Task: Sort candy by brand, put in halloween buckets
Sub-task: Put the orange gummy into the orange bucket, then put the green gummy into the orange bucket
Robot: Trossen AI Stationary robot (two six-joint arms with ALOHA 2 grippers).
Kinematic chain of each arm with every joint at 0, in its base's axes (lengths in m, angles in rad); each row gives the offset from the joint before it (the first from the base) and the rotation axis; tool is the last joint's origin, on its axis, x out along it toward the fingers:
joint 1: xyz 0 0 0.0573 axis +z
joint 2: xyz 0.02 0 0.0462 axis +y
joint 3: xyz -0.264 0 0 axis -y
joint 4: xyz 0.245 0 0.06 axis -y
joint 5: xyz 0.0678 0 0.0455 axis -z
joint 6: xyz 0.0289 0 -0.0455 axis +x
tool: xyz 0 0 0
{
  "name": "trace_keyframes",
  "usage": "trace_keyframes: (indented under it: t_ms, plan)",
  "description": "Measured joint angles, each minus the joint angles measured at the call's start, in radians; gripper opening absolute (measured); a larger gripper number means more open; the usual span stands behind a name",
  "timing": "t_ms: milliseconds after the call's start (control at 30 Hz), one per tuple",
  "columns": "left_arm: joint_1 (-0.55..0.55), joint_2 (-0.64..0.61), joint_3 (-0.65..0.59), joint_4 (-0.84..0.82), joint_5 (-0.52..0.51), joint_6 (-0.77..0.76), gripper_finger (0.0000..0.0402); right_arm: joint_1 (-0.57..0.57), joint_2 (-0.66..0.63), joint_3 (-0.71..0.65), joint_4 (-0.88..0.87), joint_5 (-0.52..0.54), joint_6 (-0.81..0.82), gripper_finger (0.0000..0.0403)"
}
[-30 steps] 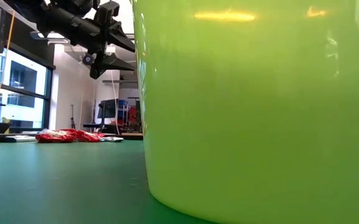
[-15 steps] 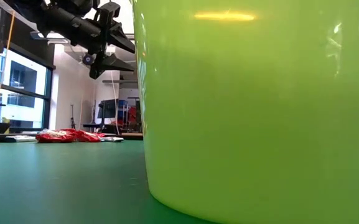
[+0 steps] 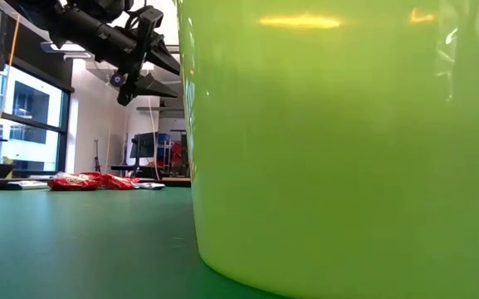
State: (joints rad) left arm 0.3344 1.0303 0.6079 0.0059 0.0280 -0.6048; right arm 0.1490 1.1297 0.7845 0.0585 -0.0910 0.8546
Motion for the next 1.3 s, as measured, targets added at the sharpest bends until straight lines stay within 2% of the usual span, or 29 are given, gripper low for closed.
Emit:
trace_keyframes:
  t_ms: [100,200,367,467,567,667,733,800,867,1100,1300]
  plan:
    - [0.0,0.0,0.0,0.0,-0.005,-0.022,0.0216,0.037,0.081,0.025,0.004,0.003,-0.022,0.0012]
    - [0.0,0.0,0.0,0.001,-0.01,-0.036,0.0216,0.038,0.174,0.096,-0.089,0.011,-0.076,0.0043]
    - [-0.001,0.0,0.0,0.001,0.014,-0.048,0.0216,0.035,0.318,0.275,-0.325,0.013,-0.266,0.0136]
    - [-0.001,0.001,0.015,-0.016,0.055,-0.021,0.0216,0.035,0.38,0.393,-0.491,0.041,-0.386,0.0194]
    - [-0.001,0.001,0.062,-0.069,0.072,0.035,0.0216,0.03,0.411,0.493,-0.618,0.106,-0.47,0.0235]
    - [0.019,0.013,0.183,-0.293,0.041,0.131,0.0216,0.006,0.415,0.558,-0.739,0.148,-0.52,0.0253]
    - [0.054,0.05,0.298,-0.522,-0.032,0.212,0.0216,-0.024,0.4,0.572,-0.794,0.17,-0.522,0.0255]
    - [0.113,0.111,0.397,-0.734,-0.123,0.293,0.0216,-0.061,0.377,0.566,-0.822,0.174,-0.523,0.0256]
    - [0.191,0.189,0.469,-0.885,-0.16,0.378,0.0216,-0.096,0.36,0.559,-0.847,0.176,-0.521,0.0256]
    - [0.472,0.533,0.591,-1.259,-0.196,0.565,0.0216,-0.168,0.354,0.557,-0.855,0.151,-0.513,0.0256]
    - [0.58,0.777,0.634,-1.377,-0.306,0.609,0.0216,-0.168,0.357,0.556,-0.821,0.147,-0.515,0.0256]
